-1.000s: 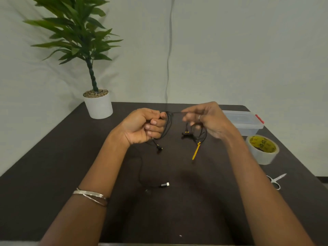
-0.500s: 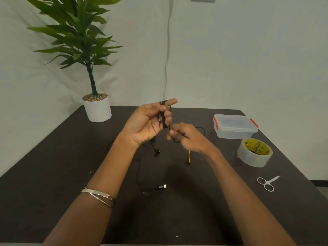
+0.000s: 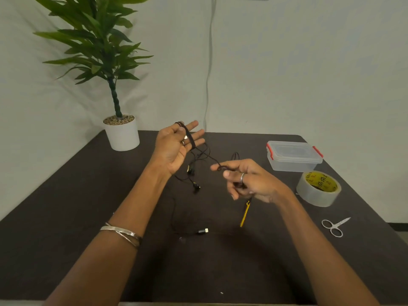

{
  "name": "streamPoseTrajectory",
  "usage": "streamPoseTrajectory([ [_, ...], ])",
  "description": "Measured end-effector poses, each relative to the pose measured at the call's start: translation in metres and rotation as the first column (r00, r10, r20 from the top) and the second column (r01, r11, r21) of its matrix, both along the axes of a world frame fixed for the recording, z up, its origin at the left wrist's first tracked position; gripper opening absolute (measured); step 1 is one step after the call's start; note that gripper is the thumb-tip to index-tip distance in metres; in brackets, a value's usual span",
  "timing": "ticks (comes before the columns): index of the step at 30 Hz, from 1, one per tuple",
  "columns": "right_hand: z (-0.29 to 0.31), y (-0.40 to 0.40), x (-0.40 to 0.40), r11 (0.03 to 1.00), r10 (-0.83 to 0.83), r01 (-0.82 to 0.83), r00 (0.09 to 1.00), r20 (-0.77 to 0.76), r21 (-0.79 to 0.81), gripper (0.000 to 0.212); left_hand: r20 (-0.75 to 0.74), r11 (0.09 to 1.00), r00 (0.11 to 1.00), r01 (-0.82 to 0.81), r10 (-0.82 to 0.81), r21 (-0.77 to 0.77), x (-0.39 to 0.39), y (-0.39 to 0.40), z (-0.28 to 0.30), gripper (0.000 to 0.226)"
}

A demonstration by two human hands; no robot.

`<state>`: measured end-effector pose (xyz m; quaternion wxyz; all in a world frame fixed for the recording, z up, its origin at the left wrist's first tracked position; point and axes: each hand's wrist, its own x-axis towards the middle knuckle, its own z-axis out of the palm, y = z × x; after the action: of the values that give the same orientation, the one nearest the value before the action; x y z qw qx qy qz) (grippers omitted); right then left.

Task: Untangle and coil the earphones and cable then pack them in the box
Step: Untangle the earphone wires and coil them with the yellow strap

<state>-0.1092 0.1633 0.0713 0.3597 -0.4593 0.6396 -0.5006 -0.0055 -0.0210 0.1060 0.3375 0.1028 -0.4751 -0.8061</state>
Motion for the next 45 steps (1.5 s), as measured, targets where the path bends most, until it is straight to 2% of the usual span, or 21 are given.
streamPoseTrajectory([
  [3,-0.005,0.007,-0.003,0.999,-0.048,0.049,0.998,0.044,-0.013,0.019,-0.055,0.993,0.996,-0.069,0.075,0.099,0.002,-0.012,-0.004,0.028],
  [7,-0.008,0.009,0.005,0.999,0.025,-0.017,0.989,-0.149,0.05,0.02,-0.135,0.974,0.979,-0.124,0.151,0.192,0.002,-0.021,-0.002,0.033],
  [10,-0.006,0.009,0.009,0.995,0.099,-0.098,0.948,-0.303,0.019,0.021,-0.121,0.979,0.979,-0.144,0.163,0.147,0.001,-0.024,-0.002,0.032],
  [12,-0.009,0.01,0.004,0.988,0.067,-0.104,0.955,-0.29,-0.113,0.019,-0.088,0.984,0.982,-0.161,0.168,0.081,-0.001,-0.022,-0.002,0.029],
  [15,-0.012,0.009,-0.006,0.955,-0.037,0.001,0.993,-0.116,-0.295,0.023,0.004,0.966,0.978,-0.206,0.209,-0.153,-0.004,-0.016,-0.006,0.027],
  [17,-0.012,0.004,-0.005,0.941,-0.11,0.086,0.992,-0.056,-0.327,0.028,0.097,0.851,0.951,-0.214,0.294,-0.48,-0.006,-0.013,-0.014,0.03],
  [18,-0.011,0.002,-0.004,0.932,-0.167,0.147,0.985,-0.035,-0.332,0.029,0.131,0.748,0.935,-0.175,0.331,-0.64,-0.007,-0.012,-0.018,0.033],
  [20,-0.007,0.0,-0.005,0.89,-0.298,0.286,0.954,0.022,-0.356,0.029,0.238,0.57,0.905,-0.005,0.352,-0.822,-0.006,-0.004,-0.021,0.04],
  [22,-0.002,0.001,-0.011,0.841,-0.381,0.376,0.922,0.069,-0.388,0.031,0.408,0.527,0.86,0.203,0.306,-0.825,-0.003,0.004,-0.023,0.053],
  [23,0.002,0.003,-0.015,0.835,-0.408,0.392,0.912,0.044,-0.387,0.032,0.484,0.536,0.841,0.3,0.242,-0.789,-0.002,0.007,-0.026,0.052],
  [26,0.016,0.006,-0.027,0.87,-0.446,0.376,0.876,-0.183,-0.32,0.027,0.601,0.357,0.769,0.51,0.218,-0.783,0.005,0.015,-0.039,0.04],
  [29,0.028,0.009,-0.043,0.879,-0.477,0.411,0.781,-0.404,-0.243,0.015,0.614,0.372,0.752,0.513,0.24,-0.773,0.006,0.009,-0.046,0.055],
  [31,0.029,0.012,-0.054,0.892,-0.441,0.423,0.73,-0.522,-0.162,0.01,0.574,0.342,0.781,0.483,0.247,-0.806,0.006,0.007,-0.045,0.036],
  [32,0.026,0.01,-0.06,0.895,-0.412,0.428,0.69,-0.595,-0.123,0.012,0.54,0.314,0.805,0.462,0.244,-0.83,0.007,0.007,-0.044,0.041],
  [34,0.017,0.006,-0.065,0.892,-0.313,0.448,0.517,-0.797,-0.06,0.018,0.474,0.33,0.856,0.395,0.208,-0.858,0.008,0.007,-0.04,0.057],
  [35,0.011,0.002,-0.062,0.899,-0.297,0.429,0.436,-0.849,-0.094,0.021,0.426,0.29,0.88,0.36,0.21,-0.887,0.005,0.004,-0.039,0.059],
  [36,0.005,-0.004,-0.054,0.908,-0.346,0.374,0.426,-0.836,-0.186,0.026,0.404,0.264,0.89,0.346,0.21,-0.9,0.004,0.006,-0.036,0.06],
  [38,-0.003,-0.015,-0.026,0.836,-0.541,0.354,0.657,-0.525,-0.419,0.03,0.371,0.223,0.903,0.323,0.219,-0.92,-0.002,0.008,-0.03,0.061],
  [40,-0.004,-0.025,0.004,0.744,-0.575,0.419,0.798,-0.181,-0.521,0.029,0.335,0.191,0.92,0.297,0.206,-0.935,-0.004,0.015,-0.023,0.062],
  [42,-0.009,-0.032,0.023,0.767,-0.517,0.43,0.854,-0.062,-0.477,0.033,0.319,0.22,0.928,0.275,0.193,-0.936,-0.003,0.019,-0.016,0.059],
  [45,-0.018,-0.036,0.031,0.841,-0.468,0.424,0.882,-0.057,-0.336,0.052,0.297,0.262,0.929,0.237,0.219,-0.935,0.0,0.014,-0.012,0.057],
])
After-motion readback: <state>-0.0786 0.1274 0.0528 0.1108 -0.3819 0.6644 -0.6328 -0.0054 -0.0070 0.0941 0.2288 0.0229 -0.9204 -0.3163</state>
